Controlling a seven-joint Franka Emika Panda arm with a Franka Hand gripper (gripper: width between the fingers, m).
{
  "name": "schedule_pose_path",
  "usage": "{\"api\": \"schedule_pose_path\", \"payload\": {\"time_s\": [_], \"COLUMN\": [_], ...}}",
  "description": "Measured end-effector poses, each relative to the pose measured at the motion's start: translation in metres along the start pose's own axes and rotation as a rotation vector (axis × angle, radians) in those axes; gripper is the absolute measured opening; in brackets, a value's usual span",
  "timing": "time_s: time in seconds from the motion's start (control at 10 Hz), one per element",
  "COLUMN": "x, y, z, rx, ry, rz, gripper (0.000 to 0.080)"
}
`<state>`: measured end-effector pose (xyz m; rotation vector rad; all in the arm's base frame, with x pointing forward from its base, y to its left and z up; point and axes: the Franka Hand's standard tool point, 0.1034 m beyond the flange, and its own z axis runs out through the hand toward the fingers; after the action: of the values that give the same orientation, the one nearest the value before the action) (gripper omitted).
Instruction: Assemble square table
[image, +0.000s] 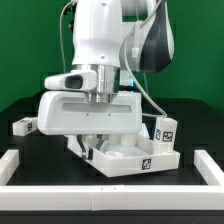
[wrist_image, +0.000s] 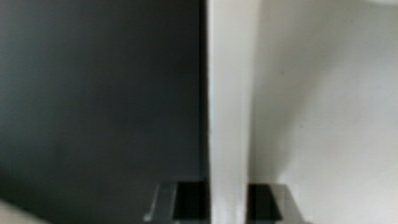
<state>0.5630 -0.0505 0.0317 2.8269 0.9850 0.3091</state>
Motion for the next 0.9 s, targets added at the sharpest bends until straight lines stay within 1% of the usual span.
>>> {"api": "schedule_pose_path", "payload": {"time_s": [0.1,0.2,0.5,0.6,0.7,0.8,0.9], "x": [0.016,0.02,0.02,0.035,0.055,0.071,0.077], "y": [0.001,0.004,0.006,0.002,-0.002,-0.003,-0.006], "z": [0.002,0.003,0.002,0.004,0.008,0.011,0.01], "rx": [0.012,0.009,0.004,0.001,0.011,0.008,-0.01], "ry": [-0.008,-0.008,-0.011,-0.007,0.003,0.021,0.034], "rz": [-0.149,-0.279,-0.439,-0.592,-0.685,-0.713,-0.762], "gripper": [0.006,0.0061,0.0064,0.0064,0.0064,0.0064,0.0064]}}
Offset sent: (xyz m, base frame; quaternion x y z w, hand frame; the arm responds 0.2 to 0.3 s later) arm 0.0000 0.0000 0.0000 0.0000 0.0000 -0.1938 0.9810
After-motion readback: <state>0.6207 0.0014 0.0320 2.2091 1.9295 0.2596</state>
